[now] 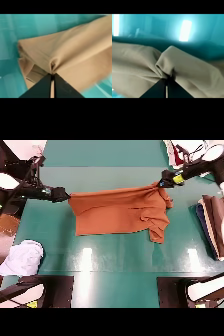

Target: Fold the shirts.

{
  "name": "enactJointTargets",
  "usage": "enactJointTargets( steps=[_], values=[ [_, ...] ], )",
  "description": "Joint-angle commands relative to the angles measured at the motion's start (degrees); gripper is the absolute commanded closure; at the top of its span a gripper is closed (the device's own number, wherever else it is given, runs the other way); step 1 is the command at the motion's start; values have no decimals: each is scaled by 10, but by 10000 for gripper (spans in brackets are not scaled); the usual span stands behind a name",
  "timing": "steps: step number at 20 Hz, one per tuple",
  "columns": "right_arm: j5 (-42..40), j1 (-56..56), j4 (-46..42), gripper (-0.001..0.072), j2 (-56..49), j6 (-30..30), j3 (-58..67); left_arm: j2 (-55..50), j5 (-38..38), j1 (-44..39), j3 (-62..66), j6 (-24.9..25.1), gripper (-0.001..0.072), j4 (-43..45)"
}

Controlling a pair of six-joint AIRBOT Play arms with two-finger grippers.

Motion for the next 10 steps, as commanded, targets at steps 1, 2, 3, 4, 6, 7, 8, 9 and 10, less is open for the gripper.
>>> enactJointTargets(
  steps=[1, 2, 3, 4, 6, 7, 8, 9, 10],
  values=[
    [-83, 12, -2, 692, -55, -11, 45, -35, 91, 1, -14, 7, 676, 11],
    [-93, 12, -2, 567, -57, -11, 63, -35, 97, 1, -9, 6, 661, 12],
    [-94, 10, -2, 256, -57, -11, 79, -35, 95, 1, 0, 6, 361, 15],
    [-74, 4, -2, 163, -56, -11, 101, -35, 86, 1, 14, 6, 57, 21],
    [10, -14, -3, 165, -47, -38, 134, -34, 36, 1, 54, 6, 102, 47],
    [49, -24, -3, 167, -32, -52, 126, -29, -1, 1, 75, 6, 101, 74],
    [79, -36, -3, 202, -12, -61, 102, -21, -34, 1, 88, 6, 102, 102],
    [105, -48, -5, 211, 12, -65, 65, -11, -50, 1, 90, 6, 102, 119],
    [123, -59, -5, 211, 37, -68, 23, -5, -71, 1, 89, 6, 102, 134]
  ],
)
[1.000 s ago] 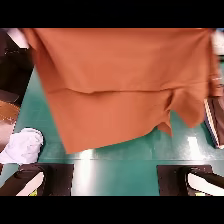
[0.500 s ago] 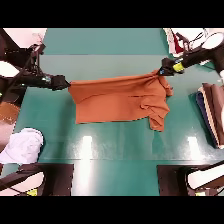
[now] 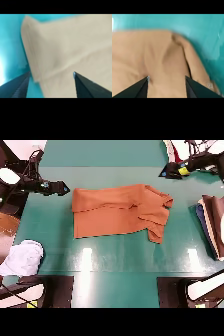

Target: Fold the shirts.

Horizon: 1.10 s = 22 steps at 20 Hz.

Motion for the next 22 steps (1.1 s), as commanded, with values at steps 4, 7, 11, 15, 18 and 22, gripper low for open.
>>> enactJointTargets(
  steps=[4, 7, 11, 15, 18, 22],
  values=[
    [76, -43, -2, 185, 119, -56, -226, 14, -146, 0, -7, -1, 102, 60],
    [56, -42, -2, 130, 131, -59, -310, 14, -138, 0, -47, -10, 101, 60],
    [-18, -42, 4, 132, 131, -59, -378, 14, -110, 0, -101, -14, 101, 55],
    [-55, -41, 3, 250, 131, -59, -397, 12, -43, 0, -142, -16, 101, 31],
    [-63, -39, 7, 695, 131, -59, -385, 12, -3, 0, -144, -30, 101, 27],
    [-61, -16, 98, 697, 132, -59, -283, 12, -9, 0, -144, -29, 101, 27]
  ],
)
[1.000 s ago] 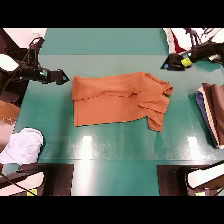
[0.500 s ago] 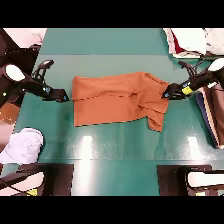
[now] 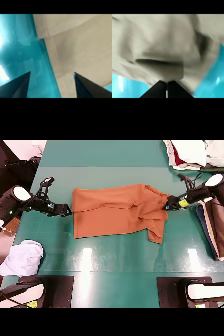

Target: Fold the shirts.

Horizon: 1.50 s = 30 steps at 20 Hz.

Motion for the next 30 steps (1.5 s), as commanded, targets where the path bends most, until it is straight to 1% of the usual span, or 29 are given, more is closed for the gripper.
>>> enactJointTargets(
  steps=[1, 4, 5, 6, 7, 8, 9, 10, 11, 12, 15, 16, 18, 19, 24, 26, 27, 28, 29, 30],
  values=[
    [-41, 30, 79, 697, 1, 0, 94, 0, 12, 0, -3, -3, 101, -4],
    [-199, 86, 82, 696, -2, -9, 182, -1, 4, 0, -7, -3, 101, -7],
    [-239, 97, 76, 695, -10, -10, 205, 0, -6, 0, -7, -3, 100, -6],
    [-253, 103, 62, 669, -21, -9, 228, -1, -16, 0, -7, -2, 100, -5],
    [-250, 102, 47, 432, -36, -9, 250, -1, -25, 0, -10, -2, 100, -3],
    [-232, 97, 38, 198, -52, -8, 272, 0, -28, 1, -17, -2, 100, -2],
    [-195, 88, 42, 198, -64, -6, 291, -1, -29, 0, -28, -2, 100, -2],
    [-148, 76, 43, 260, -72, -3, 307, -1, -30, 0, -43, -2, 100, -2],
    [-112, 67, 43, 345, -73, -3, 313, 0, -30, 0, -63, -2, 100, -4],
    [-82, 57, 43, 356, -71, -3, 312, 0, -31, 0, -84, -2, 100, -7],
    [-17, 28, 43, 356, -68, -4, 312, 0, -22, 0, -143, -2, 100, -28],
    [-6, 20, 43, 356, -67, -4, 312, 0, -17, 0, -158, 2, 100, -57],
    [8, 9, 43, 356, -67, -4, 312, 0, -14, 0, -176, 50, 101, -135],
    [16, 6, 43, 356, -67, -4, 312, 0, -13, 0, -183, 60, 101, -158],
    [31, 7, 43, 356, -67, -4, 312, 0, -53, -1, -189, 60, 102, -159],
    [39, 7, 43, 356, -67, -4, 312, 0, -49, -1, -188, 57, 107, -159],
    [47, 6, 41, 356, -67, -4, 312, 0, -44, -1, -185, 57, 293, -159],
    [59, 5, 37, 356, -67, -4, 312, 0, -42, -1, -179, 57, 506, -160],
    [74, 0, 38, 357, -67, -4, 310, 2, -39, -1, -171, 57, 583, -160],
    [88, -7, 38, 357, -64, -3, 302, 2, -36, -1, -160, 57, 624, -160]
  ],
)
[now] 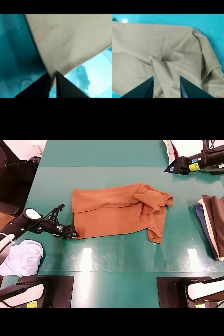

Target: Fold the shirts.

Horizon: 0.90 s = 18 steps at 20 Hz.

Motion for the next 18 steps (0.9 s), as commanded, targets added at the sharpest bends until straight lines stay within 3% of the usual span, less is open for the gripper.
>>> enactJointTargets(
  steps=[1, 6, 7, 8, 9, 15, 18],
  values=[
    [46, -19, -3, 356, 11, 0, -29, 4, 5, 1, 32, 2, 678, -25],
    [23, -92, -4, 355, 69, 0, -228, 4, 6, 1, 99, 3, 678, -25],
    [19, -106, -4, 316, 73, 0, -270, 4, 6, 1, 106, 2, 678, -26],
    [15, -116, -3, 229, 72, -1, -305, 4, 6, 1, 111, 3, 678, -26],
    [2, -123, -2, 221, 72, -1, -343, 4, 7, 1, 112, 3, 677, -26],
    [-158, -107, 3, 264, 72, -18, -456, 4, 11, 1, 112, 3, 678, -26],
    [-174, -93, 28, 264, 51, -26, -446, 4, 23, 1, 112, 2, 677, -26]
  ],
)
